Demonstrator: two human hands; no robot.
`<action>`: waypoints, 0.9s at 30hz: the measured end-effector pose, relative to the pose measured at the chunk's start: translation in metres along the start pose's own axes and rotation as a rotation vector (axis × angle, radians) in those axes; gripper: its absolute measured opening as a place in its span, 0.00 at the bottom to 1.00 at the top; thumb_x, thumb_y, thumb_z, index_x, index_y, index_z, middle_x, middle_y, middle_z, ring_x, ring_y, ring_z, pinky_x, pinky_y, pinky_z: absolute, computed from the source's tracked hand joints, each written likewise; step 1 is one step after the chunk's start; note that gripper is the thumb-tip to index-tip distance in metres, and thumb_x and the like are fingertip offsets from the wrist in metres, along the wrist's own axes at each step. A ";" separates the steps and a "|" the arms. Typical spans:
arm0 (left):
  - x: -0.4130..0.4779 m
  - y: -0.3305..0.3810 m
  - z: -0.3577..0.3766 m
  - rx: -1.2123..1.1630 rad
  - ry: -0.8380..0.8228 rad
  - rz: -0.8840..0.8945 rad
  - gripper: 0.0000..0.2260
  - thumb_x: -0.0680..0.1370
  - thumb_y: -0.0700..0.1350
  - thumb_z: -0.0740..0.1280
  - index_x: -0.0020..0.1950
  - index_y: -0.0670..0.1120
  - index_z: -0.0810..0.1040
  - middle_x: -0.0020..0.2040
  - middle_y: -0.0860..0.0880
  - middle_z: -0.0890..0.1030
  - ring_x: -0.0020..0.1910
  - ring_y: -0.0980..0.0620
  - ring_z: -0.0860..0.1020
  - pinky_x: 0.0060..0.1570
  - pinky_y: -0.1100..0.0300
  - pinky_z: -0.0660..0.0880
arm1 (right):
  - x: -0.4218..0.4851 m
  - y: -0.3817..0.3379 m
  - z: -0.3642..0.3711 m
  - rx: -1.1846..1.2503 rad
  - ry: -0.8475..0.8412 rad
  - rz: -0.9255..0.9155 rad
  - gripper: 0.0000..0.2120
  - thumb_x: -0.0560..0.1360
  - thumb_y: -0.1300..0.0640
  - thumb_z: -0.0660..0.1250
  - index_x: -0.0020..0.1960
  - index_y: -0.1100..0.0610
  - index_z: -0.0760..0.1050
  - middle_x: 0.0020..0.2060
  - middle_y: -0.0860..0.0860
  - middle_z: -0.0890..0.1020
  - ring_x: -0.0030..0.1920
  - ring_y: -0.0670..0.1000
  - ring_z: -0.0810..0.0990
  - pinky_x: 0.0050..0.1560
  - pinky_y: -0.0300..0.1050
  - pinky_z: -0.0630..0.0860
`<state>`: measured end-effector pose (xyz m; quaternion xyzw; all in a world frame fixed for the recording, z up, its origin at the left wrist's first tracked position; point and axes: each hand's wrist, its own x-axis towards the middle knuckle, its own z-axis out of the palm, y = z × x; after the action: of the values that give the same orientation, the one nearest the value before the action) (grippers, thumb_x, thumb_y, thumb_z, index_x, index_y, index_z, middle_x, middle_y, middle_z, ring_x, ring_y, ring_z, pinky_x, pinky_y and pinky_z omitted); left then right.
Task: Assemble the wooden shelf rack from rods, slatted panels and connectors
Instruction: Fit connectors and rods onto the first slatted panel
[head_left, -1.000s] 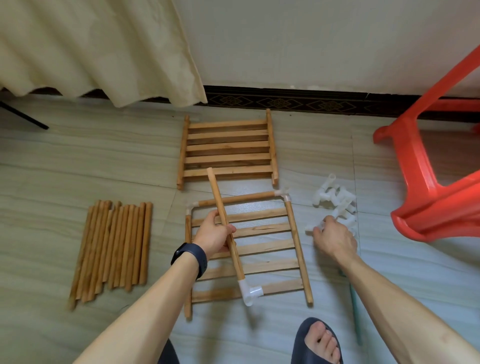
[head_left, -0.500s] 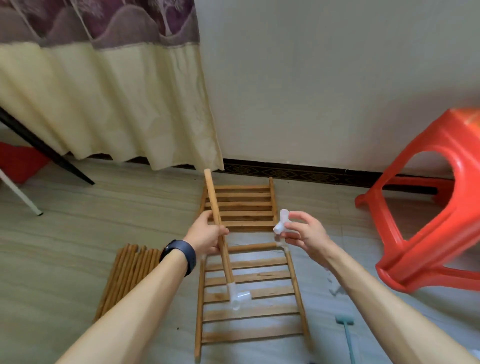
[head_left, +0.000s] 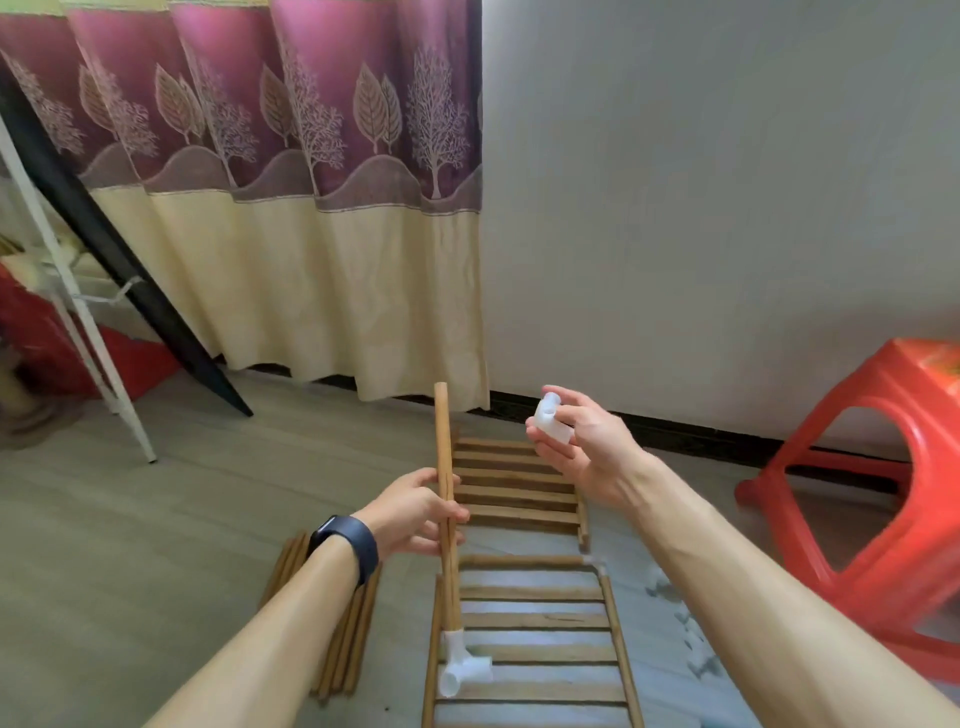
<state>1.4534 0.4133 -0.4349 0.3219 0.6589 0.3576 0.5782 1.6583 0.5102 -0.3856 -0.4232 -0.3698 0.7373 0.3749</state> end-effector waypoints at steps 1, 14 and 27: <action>0.000 -0.003 -0.001 0.014 -0.005 -0.010 0.18 0.79 0.33 0.66 0.67 0.46 0.73 0.56 0.39 0.84 0.49 0.40 0.85 0.50 0.47 0.83 | -0.001 0.008 0.002 0.022 0.008 0.035 0.16 0.81 0.65 0.57 0.64 0.54 0.76 0.53 0.61 0.82 0.39 0.53 0.85 0.42 0.45 0.83; 0.009 -0.007 -0.002 0.265 -0.215 -0.082 0.15 0.78 0.35 0.68 0.60 0.53 0.75 0.58 0.40 0.83 0.55 0.41 0.84 0.56 0.48 0.81 | 0.013 0.041 -0.021 -0.215 0.048 0.050 0.31 0.66 0.56 0.81 0.64 0.58 0.72 0.59 0.59 0.81 0.58 0.55 0.81 0.52 0.47 0.79; 0.023 -0.018 -0.002 0.534 -0.289 -0.064 0.14 0.83 0.56 0.61 0.68 0.60 0.75 0.54 0.48 0.82 0.52 0.51 0.83 0.49 0.57 0.81 | 0.019 0.033 -0.048 0.109 0.190 -0.047 0.09 0.75 0.59 0.74 0.54 0.61 0.80 0.57 0.59 0.82 0.58 0.56 0.82 0.52 0.44 0.81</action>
<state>1.4481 0.4226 -0.4623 0.4893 0.6501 0.1039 0.5719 1.6869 0.5229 -0.4388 -0.4614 -0.3018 0.7039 0.4478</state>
